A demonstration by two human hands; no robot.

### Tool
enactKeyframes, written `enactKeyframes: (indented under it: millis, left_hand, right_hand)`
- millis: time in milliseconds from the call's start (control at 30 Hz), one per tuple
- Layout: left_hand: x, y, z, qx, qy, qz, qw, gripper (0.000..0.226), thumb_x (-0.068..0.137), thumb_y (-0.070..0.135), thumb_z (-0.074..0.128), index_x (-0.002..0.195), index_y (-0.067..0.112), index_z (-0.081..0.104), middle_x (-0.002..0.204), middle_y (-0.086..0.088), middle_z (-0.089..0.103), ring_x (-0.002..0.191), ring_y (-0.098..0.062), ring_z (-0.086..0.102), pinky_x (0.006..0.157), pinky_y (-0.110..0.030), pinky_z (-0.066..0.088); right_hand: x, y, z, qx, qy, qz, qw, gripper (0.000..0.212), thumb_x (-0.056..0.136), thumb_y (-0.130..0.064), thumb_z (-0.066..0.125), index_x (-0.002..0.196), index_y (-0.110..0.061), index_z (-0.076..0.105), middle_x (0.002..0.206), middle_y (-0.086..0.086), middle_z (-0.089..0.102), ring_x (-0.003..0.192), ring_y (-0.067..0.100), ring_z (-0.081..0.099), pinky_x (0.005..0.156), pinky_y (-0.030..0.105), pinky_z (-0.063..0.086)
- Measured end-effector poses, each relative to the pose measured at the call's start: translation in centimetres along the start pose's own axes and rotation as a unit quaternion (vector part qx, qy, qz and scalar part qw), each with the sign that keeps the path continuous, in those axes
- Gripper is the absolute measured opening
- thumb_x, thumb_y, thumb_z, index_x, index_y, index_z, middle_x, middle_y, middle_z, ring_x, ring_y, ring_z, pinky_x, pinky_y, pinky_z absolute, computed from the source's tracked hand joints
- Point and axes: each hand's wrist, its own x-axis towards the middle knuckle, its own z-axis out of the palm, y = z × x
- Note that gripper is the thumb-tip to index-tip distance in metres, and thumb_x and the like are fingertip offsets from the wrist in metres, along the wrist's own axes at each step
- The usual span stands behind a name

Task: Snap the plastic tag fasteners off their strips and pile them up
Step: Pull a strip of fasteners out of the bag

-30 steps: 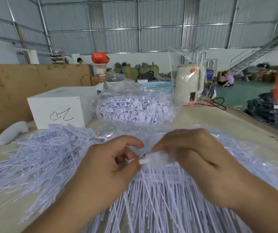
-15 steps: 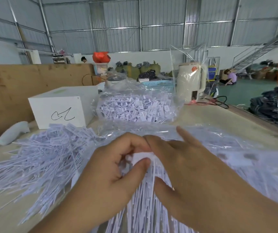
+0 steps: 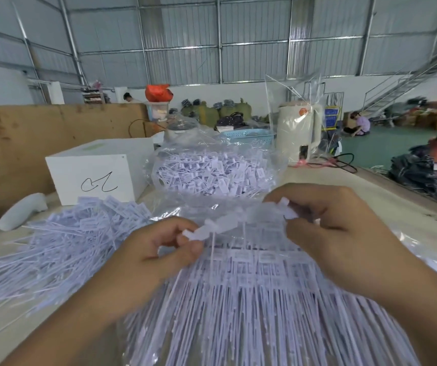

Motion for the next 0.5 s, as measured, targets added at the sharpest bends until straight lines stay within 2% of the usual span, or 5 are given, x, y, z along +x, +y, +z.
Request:
enactKeyframes:
  millis: [100,167,267,400,500]
  left_hand:
    - [0.0,0.6,-0.2,-0.099,0.006,-0.005,0.995,0.021,0.065,0.036,0.077,0.077,0.023,0.065,0.068,0.000,0.060,0.068,-0.017,0.058,0.066,-0.024,0.045]
    - [-0.1,1.0,-0.3,-0.134,0.014,0.008,0.991,0.022,0.066,0.018,0.083,0.073,0.013,0.063,0.065,-0.009,0.059,0.062,-0.018,0.058,0.062,-0.021,0.049]
    - [-0.3,1.7,0.0,-0.168,0.010,0.010,0.986,0.011,0.069,0.011,0.073,0.070,0.008,0.062,0.061,-0.012,0.059,0.057,-0.018,0.055,0.057,-0.019,0.048]
    - [-0.4,2.0,0.7,-0.195,0.009,-0.001,0.981,0.019,0.072,0.003,0.067,0.082,0.018,0.070,0.062,-0.014,0.062,0.054,-0.021,0.056,0.054,-0.023,0.050]
    - [-0.6,2.1,0.6,-0.160,-0.029,0.019,0.986,0.021,0.073,0.008,0.075,0.090,0.020,0.072,0.065,-0.012,0.063,0.057,-0.021,0.059,0.057,-0.025,0.051]
  right_hand:
    - [-0.1,0.2,-0.3,0.014,-0.032,0.018,0.999,0.034,0.083,-0.043,0.044,0.076,-0.013,0.057,0.063,0.011,0.045,0.054,0.020,0.041,0.053,0.026,0.036]
    - [-0.2,0.5,0.0,-0.116,-0.066,0.013,0.991,0.046,0.088,-0.053,0.039,0.066,-0.013,0.047,0.063,0.008,0.045,0.055,0.016,0.045,0.056,0.034,0.037]
    - [-0.2,0.5,1.2,-0.232,-0.103,0.019,0.967,0.041,0.093,-0.044,0.045,0.062,-0.020,0.037,0.059,-0.001,0.043,0.058,0.014,0.048,0.057,0.032,0.036]
    - [-0.5,0.4,2.5,-0.125,-0.146,0.037,0.981,0.026,0.091,-0.048,0.054,0.083,-0.025,0.045,0.068,-0.014,0.052,0.056,0.006,0.047,0.055,0.022,0.037]
    - [-0.5,0.4,3.1,-0.061,-0.140,0.018,0.988,0.023,0.090,-0.050,0.056,0.090,-0.027,0.053,0.072,-0.010,0.057,0.061,0.008,0.052,0.059,0.030,0.043]
